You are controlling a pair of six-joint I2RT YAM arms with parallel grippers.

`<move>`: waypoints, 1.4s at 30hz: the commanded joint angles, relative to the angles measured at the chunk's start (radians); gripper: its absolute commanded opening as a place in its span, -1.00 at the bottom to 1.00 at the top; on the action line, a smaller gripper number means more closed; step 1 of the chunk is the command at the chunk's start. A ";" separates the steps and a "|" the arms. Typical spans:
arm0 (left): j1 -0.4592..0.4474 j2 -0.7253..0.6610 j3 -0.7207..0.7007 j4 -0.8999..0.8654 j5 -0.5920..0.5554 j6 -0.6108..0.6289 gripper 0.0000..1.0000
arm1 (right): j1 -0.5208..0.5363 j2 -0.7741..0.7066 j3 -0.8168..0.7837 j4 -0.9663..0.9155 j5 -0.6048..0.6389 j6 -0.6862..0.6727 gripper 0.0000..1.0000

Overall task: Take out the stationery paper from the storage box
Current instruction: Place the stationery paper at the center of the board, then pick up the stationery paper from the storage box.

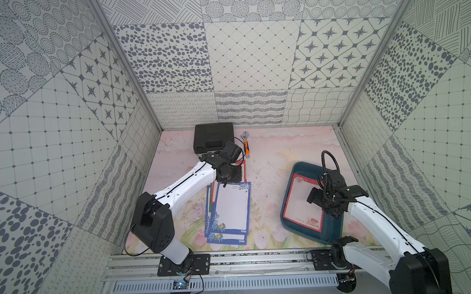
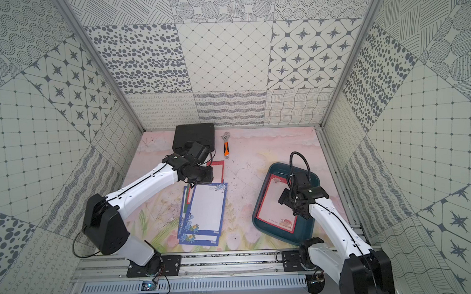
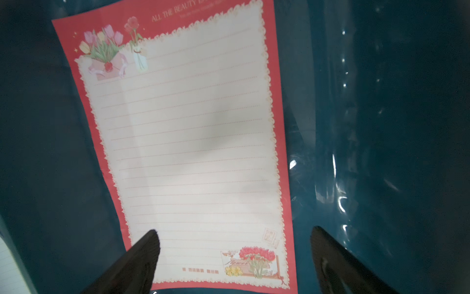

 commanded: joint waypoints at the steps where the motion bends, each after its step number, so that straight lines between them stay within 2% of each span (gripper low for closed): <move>1: -0.103 0.131 0.109 0.057 0.039 -0.036 -0.20 | -0.012 0.016 -0.023 0.047 -0.007 -0.012 0.89; 3: -0.123 0.180 0.142 0.057 0.053 -0.038 -0.21 | -0.013 0.028 -0.025 0.050 -0.007 -0.014 0.89; 9: -0.160 0.269 0.173 0.151 0.226 -0.060 -0.22 | -0.021 0.046 -0.059 0.096 -0.003 -0.016 0.89; 23: -0.207 0.451 0.280 0.205 0.439 -0.103 -0.24 | -0.041 0.110 -0.092 0.224 -0.164 -0.033 0.73; 34: -0.217 0.481 0.289 0.228 0.494 -0.112 -0.28 | -0.049 0.085 -0.132 0.280 -0.210 -0.017 0.65; 39: -0.214 0.455 0.294 0.179 0.414 -0.094 -0.24 | -0.057 0.080 -0.134 0.267 -0.202 -0.018 0.65; 42: -0.204 0.415 0.270 0.208 0.413 -0.093 -0.22 | -0.062 0.075 -0.135 0.257 -0.188 -0.024 0.65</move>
